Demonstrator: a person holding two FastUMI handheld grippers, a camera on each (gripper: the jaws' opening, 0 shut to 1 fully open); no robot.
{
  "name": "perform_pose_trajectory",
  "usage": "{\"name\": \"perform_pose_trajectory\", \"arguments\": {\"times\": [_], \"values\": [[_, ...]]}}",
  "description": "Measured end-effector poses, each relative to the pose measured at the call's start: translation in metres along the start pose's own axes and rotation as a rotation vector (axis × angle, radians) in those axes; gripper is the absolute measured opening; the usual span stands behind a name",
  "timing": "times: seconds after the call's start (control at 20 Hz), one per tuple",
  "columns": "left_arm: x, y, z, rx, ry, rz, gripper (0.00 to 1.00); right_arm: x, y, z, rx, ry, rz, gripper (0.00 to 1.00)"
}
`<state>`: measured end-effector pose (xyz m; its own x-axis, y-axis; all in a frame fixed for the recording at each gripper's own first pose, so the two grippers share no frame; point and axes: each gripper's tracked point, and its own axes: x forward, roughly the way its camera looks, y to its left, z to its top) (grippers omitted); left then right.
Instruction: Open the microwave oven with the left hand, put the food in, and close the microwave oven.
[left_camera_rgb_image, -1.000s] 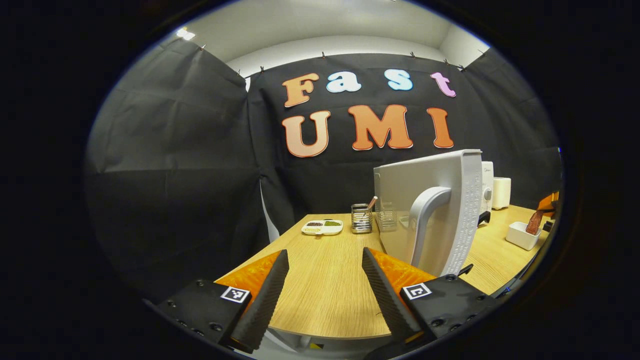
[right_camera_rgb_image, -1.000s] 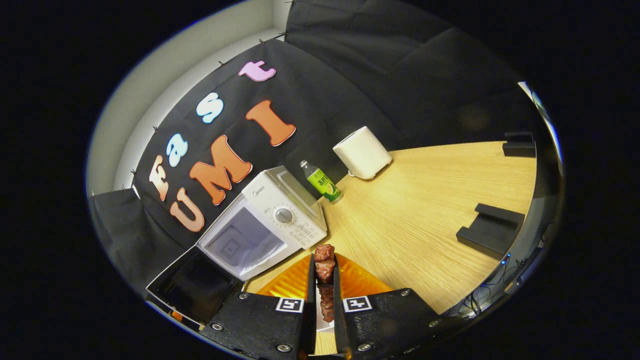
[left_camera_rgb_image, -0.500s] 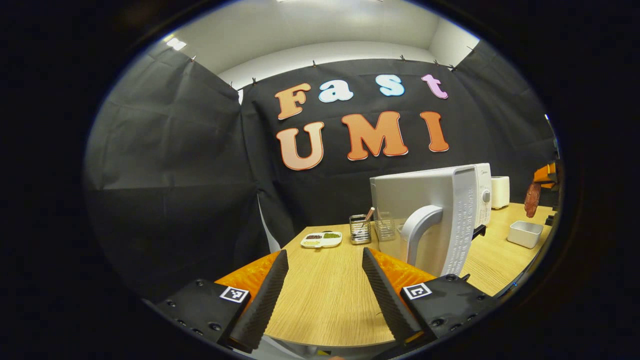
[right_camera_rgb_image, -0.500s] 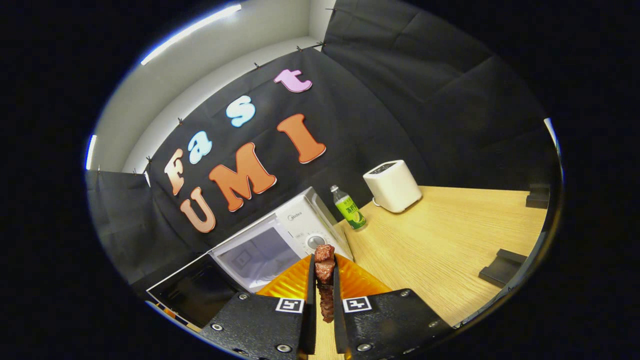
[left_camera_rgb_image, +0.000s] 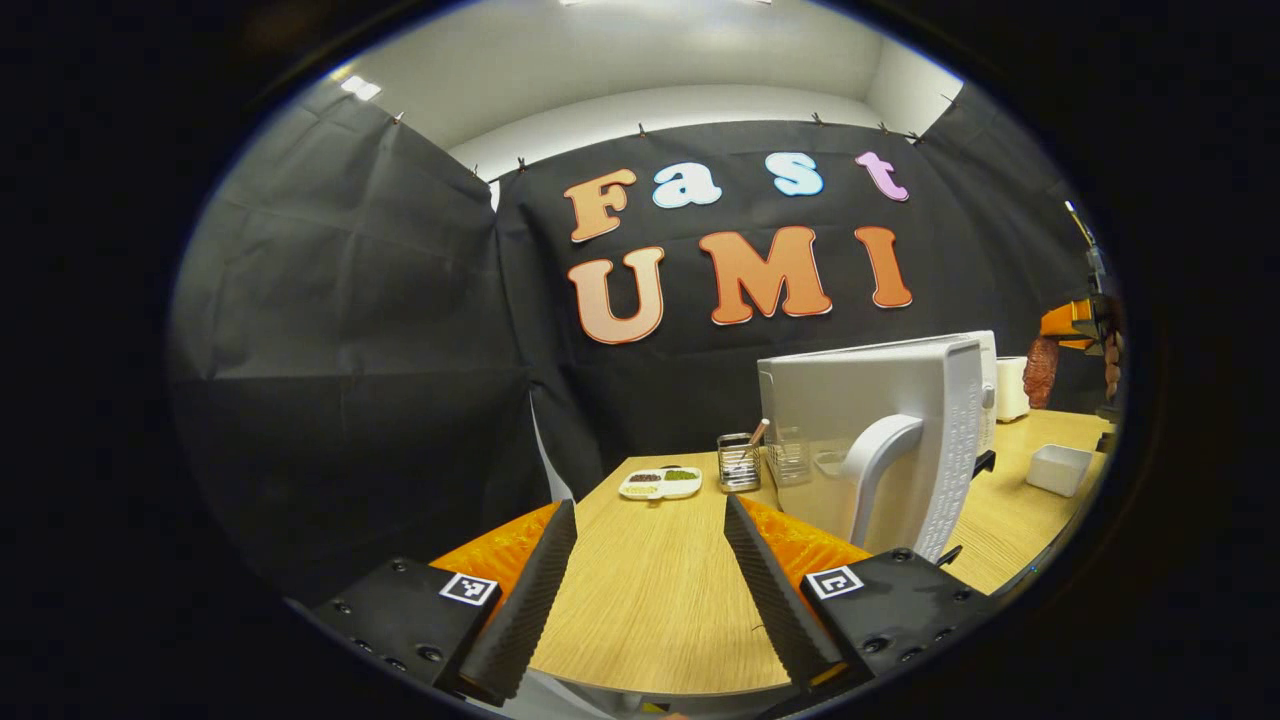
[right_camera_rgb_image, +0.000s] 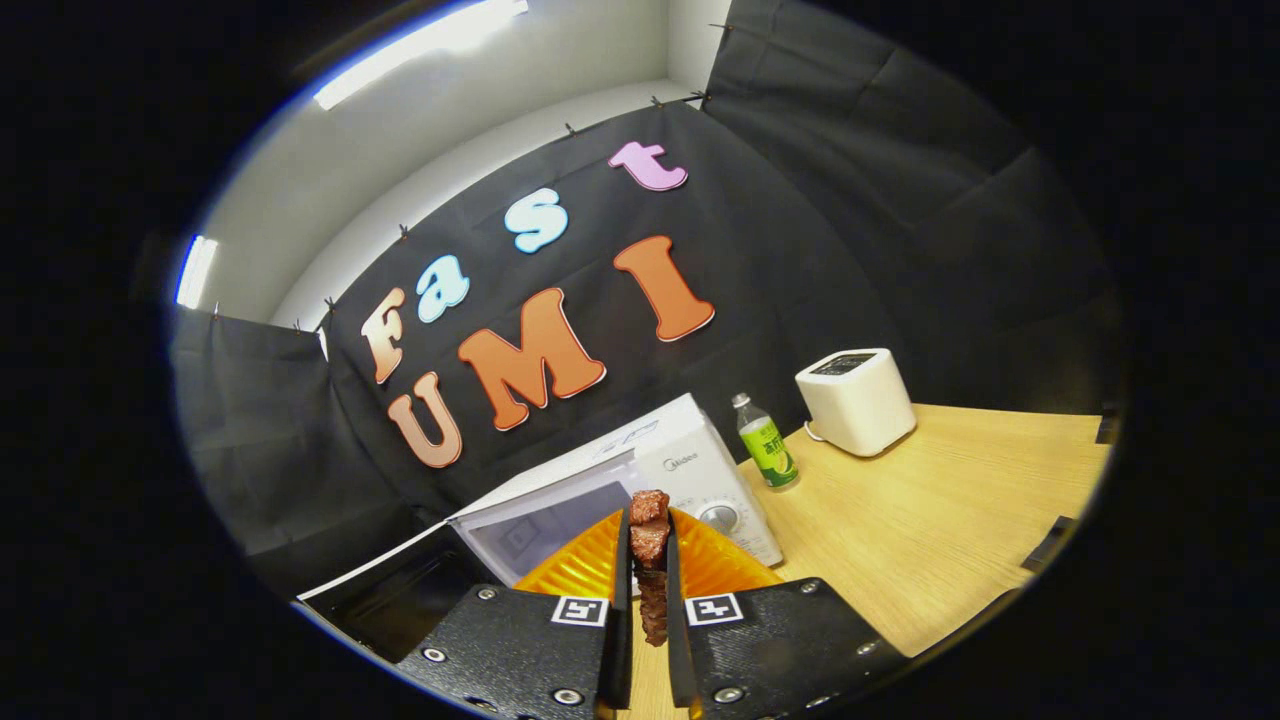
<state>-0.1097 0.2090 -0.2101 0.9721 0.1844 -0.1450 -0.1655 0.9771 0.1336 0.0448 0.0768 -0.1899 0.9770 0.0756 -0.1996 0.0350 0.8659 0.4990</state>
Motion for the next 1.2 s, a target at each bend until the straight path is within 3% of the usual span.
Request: {"name": "perform_pose_trajectory", "arguments": {"times": [0.05,0.55,0.9,1.05,1.15,1.2], "values": [[0.001,0.002,0.001,0.002,0.000,0.003,0.96,0.007,0.007,-0.002,-0.004,-0.002,0.006,0.14],[0.021,0.023,-0.016,-0.011,0.033,0.023,0.96,0.073,0.052,-0.043,-0.011,-0.033,0.021,0.14],[0.039,0.041,-0.033,-0.043,0.071,0.050,0.96,0.128,0.084,-0.078,0.100,-0.062,0.041,0.14],[0.044,0.047,-0.037,-0.052,0.078,0.057,0.96,0.158,0.079,-0.091,0.164,-0.083,-0.013,0.14],[0.047,0.052,-0.037,-0.047,0.081,0.063,0.88,0.173,0.079,-0.102,0.229,-0.087,-0.042,0.14],[0.049,0.052,-0.038,-0.046,0.082,0.064,1.00,0.181,0.078,-0.107,0.245,-0.093,-0.055,0.14]]}}
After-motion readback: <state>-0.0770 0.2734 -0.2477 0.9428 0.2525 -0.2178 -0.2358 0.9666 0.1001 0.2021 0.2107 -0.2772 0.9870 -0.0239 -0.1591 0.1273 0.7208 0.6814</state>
